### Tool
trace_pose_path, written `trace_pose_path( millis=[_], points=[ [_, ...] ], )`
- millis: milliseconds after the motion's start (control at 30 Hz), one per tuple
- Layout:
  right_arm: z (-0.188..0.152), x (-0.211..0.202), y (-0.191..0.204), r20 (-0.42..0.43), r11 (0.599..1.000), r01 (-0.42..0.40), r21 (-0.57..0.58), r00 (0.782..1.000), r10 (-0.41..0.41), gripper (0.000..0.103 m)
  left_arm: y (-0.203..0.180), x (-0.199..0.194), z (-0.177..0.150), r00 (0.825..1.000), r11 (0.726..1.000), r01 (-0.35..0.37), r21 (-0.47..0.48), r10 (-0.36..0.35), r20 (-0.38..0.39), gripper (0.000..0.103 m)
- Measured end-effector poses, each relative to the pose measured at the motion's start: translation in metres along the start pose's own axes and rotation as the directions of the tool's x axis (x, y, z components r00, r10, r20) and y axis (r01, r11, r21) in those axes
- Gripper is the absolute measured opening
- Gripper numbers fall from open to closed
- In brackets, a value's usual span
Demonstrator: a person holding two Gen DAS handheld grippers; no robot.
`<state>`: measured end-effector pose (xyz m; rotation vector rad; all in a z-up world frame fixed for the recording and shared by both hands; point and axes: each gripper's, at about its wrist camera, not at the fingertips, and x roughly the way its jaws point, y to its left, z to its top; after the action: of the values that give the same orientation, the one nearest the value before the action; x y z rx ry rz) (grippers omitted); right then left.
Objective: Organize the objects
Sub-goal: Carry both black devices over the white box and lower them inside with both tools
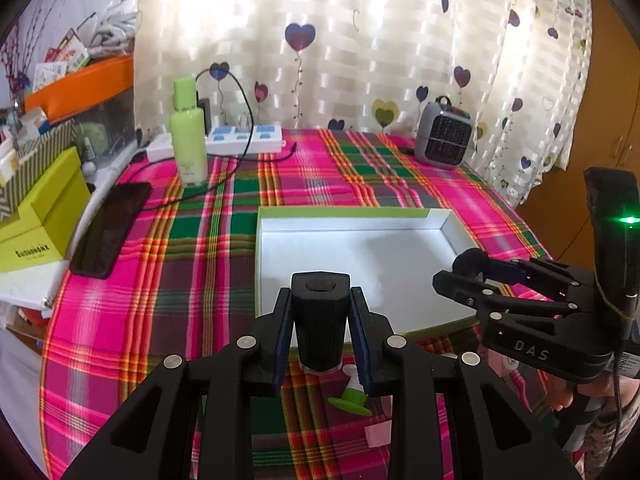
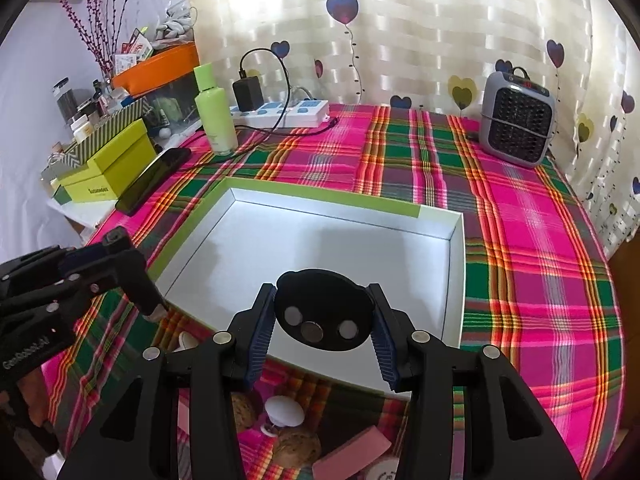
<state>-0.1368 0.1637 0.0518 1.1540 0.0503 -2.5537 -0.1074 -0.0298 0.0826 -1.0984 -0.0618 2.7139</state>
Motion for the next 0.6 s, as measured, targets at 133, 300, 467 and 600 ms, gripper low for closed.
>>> trace_pose_path(
  millis=[133,300,467,600],
  points=[
    [0.003,-0.004,0.002,0.009,1.000,-0.001,-0.002,1.000,0.002,0.046,0.000,-0.008,0.003,1.000,1.000,0.010,-0.002,-0.010,0.009,0.025],
    [0.010,-0.006,0.006,0.017,1.000,0.000,-0.011,1.000,0.000,0.046,0.004,-0.009,0.013,1.000,1.000,0.011,-0.013,-0.010,0.019,0.025],
    [0.015,0.001,0.002,0.005,1.000,-0.003,-0.008,1.000,0.003,0.046,0.008,0.005,0.022,1.000,1.000,0.013,-0.026,-0.013,-0.008,0.025],
    [0.019,0.012,-0.005,-0.013,1.000,0.010,0.009,1.000,-0.010,0.046,0.007,0.019,0.025,1.000,1.000,0.013,-0.022,-0.014,-0.026,0.025]
  ],
)
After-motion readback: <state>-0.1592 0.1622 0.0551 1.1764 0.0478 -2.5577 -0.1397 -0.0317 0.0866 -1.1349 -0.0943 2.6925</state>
